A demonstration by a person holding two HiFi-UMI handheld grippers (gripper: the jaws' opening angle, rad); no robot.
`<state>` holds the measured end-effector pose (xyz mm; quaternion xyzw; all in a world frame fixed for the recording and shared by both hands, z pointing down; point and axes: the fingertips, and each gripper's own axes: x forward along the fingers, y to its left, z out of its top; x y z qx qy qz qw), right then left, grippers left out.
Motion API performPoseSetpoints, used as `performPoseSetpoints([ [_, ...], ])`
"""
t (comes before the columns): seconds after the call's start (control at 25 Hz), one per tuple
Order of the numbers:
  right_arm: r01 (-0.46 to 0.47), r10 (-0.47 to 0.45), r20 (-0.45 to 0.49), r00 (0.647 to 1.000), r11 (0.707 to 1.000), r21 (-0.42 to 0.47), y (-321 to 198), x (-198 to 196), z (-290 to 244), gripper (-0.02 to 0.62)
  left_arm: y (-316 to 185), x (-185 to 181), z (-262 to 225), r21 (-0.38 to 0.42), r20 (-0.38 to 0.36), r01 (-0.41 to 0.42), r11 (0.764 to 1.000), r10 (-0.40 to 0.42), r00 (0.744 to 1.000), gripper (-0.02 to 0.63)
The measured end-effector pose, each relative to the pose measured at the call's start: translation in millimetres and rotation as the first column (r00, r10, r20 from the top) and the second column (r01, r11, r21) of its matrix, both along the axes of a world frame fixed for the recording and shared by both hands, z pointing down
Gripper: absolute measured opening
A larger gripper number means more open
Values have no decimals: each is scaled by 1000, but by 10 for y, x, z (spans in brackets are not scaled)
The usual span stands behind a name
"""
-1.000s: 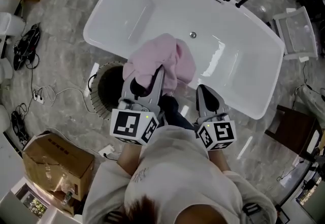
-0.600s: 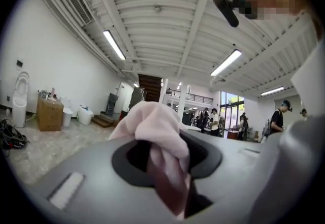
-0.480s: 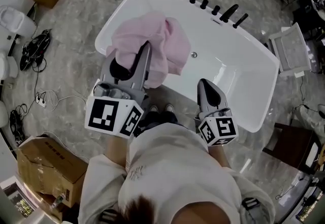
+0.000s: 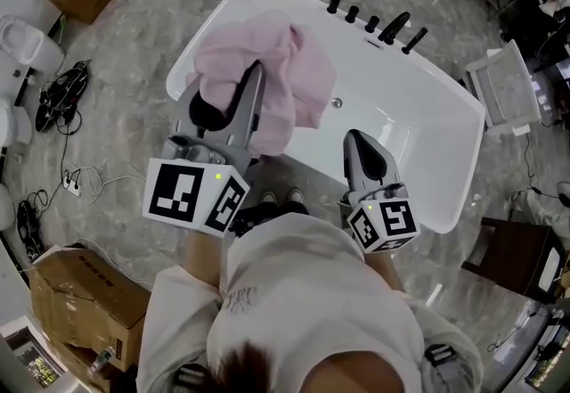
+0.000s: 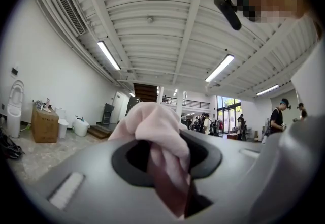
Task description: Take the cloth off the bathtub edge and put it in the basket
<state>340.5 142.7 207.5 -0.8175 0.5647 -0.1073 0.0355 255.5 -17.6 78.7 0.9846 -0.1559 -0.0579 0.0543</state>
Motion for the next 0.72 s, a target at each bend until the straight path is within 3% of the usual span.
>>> performPoseSetpoints([
  [0.4, 3, -3, 8, 1000, 1000, -4, 16, 86, 39, -1, -20, 69, 4, 13, 17, 18, 1000, -18, 1000, 161],
  [0.72, 66, -66, 12, 998, 998, -3, -112, 100, 52, -1, -105, 11, -76, 42, 19, 73, 996, -74, 997, 161],
])
